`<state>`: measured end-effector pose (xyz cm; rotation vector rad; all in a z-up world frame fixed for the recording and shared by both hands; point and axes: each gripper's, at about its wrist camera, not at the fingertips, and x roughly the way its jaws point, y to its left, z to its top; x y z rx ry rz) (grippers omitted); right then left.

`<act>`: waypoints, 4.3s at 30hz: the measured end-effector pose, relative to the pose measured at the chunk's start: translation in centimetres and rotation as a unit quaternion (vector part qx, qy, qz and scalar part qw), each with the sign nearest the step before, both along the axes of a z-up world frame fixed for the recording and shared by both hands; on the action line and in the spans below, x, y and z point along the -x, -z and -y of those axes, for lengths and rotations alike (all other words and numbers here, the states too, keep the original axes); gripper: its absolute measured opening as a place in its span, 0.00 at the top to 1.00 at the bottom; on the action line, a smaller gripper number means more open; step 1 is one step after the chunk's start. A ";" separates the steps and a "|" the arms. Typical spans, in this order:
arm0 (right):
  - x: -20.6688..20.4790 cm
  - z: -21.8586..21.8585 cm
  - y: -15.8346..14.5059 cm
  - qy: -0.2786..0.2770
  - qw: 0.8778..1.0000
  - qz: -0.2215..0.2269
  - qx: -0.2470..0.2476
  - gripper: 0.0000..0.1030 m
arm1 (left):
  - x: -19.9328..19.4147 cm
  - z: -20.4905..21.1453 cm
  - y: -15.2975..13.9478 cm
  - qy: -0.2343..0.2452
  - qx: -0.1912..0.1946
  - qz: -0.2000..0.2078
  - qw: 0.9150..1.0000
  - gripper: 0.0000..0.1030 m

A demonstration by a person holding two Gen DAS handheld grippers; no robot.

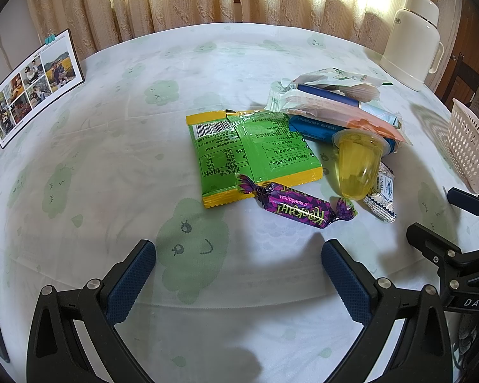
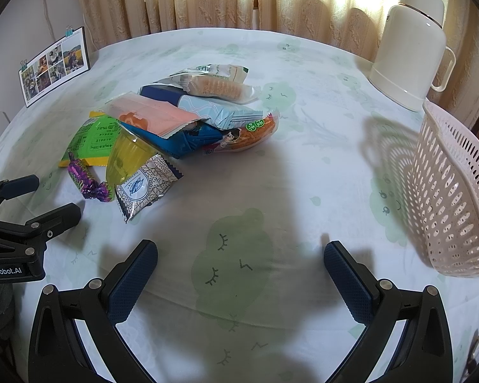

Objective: Organize snacks

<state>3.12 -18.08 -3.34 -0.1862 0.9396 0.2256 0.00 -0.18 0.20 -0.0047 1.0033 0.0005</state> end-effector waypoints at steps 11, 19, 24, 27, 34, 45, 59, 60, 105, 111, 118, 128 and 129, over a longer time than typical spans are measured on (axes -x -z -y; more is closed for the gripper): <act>0.0 0.0 0.0 0.000 1.000 0.000 0.000 0.00 | 0.0 0.0 0.0 0.001 0.001 0.000 1.000 0.00; 0.2 0.1 -0.3 -0.001 1.000 0.004 -0.013 0.00 | 0.1 -2.0 -0.5 -0.019 0.033 0.010 0.999 0.01; 0.7 0.7 -1.5 0.000 0.998 0.024 -0.057 0.00 | 0.2 -3.8 -1.5 -0.038 0.026 0.025 0.999 0.01; 0.6 0.4 -3.0 -0.009 0.996 0.051 -0.073 0.00 | 0.1 -5.0 -2.2 -0.053 0.021 0.035 0.998 0.01; -1.1 -3.4 -5.2 -0.071 0.990 0.094 -0.077 0.00 | -0.3 -6.7 -3.0 -0.069 0.020 0.047 0.996 0.01; -5.9 -8.1 -4.0 -0.138 0.986 0.073 -0.060 0.07 | -0.9 -7.9 -1.5 -0.078 0.039 0.026 0.996 0.01; -7.0 -5.0 -3.6 -0.087 0.989 0.056 -0.105 0.70 | -1.2 -7.8 -1.2 -0.079 0.035 0.017 0.996 0.01; -6.9 -4.6 -3.6 -0.082 0.989 0.054 -0.112 0.73 | -1.1 -7.8 -1.2 -0.079 0.034 0.018 0.996 0.01; -2.5 -3.3 -3.2 -0.091 0.987 0.053 -0.125 0.66 | -4.3 -3.9 -2.6 -0.028 0.002 0.006 1.000 0.01; -2.0 -1.0 -3.5 -0.071 0.983 0.056 -0.159 0.67 | -5.8 -1.0 -2.1 0.003 0.002 -0.007 1.000 0.01; -2.1 -0.2 -3.0 -0.071 0.982 0.050 -0.168 0.67 | -7.9 0.4 -0.6 -0.001 0.015 -0.039 0.999 0.01; -2.4 -0.4 -2.0 -0.064 0.985 0.041 -0.158 0.66 | -7.8 -0.8 -0.8 -0.013 0.026 -0.024 0.999 0.33; -2.5 -0.4 -1.9 -0.064 0.985 0.038 -0.157 0.65 | -7.8 -1.2 -1.0 -0.017 0.026 -0.020 0.999 0.42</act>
